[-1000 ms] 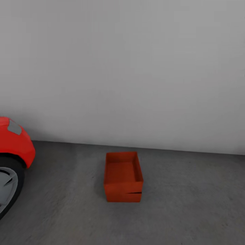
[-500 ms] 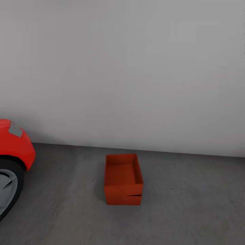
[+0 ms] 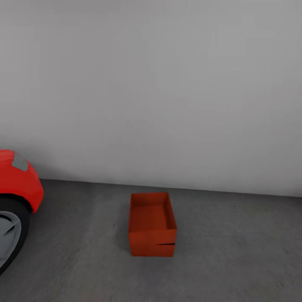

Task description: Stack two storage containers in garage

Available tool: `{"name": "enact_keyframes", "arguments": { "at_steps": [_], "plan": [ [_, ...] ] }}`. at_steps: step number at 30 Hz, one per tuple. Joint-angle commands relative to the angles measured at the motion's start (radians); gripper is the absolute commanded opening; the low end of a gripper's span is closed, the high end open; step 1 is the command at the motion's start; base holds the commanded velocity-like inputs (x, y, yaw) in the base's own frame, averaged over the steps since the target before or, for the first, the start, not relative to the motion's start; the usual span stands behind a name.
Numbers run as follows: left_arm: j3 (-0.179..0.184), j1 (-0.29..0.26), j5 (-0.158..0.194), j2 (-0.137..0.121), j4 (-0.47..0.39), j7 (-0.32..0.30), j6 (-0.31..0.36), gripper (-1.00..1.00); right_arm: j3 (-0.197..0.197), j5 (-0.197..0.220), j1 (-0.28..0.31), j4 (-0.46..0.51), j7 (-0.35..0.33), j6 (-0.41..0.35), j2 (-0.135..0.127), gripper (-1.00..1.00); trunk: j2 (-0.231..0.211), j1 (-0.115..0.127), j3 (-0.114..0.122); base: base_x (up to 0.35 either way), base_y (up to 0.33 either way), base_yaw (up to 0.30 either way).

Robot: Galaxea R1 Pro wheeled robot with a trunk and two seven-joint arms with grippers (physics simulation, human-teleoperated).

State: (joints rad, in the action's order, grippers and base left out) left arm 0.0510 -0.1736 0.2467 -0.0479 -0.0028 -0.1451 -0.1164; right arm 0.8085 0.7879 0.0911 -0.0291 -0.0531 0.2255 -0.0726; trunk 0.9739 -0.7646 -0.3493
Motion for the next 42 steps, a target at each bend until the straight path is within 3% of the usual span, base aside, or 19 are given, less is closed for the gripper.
{"name": "enact_keyframes", "arguments": {
  "at_steps": [1, 42],
  "plan": [
    [0.007, 0.001, 0.009, 0.000, 0.001, -0.023, -0.004, 1.00, 0.007, 0.012, 0.001, -0.003, -0.006, 0.005, 0.001, 1.00, 0.001, 0.000, 0.001, 0.000, 0.000, 0.000],
    [0.007, 0.002, 0.006, -0.003, -0.008, -0.027, -0.017, 1.00, 0.001, 0.016, 0.001, -0.003, -0.005, 0.007, 0.001, 1.00, 0.001, 0.000, 0.067, 0.000, 0.000, 0.000]
  ]
}}
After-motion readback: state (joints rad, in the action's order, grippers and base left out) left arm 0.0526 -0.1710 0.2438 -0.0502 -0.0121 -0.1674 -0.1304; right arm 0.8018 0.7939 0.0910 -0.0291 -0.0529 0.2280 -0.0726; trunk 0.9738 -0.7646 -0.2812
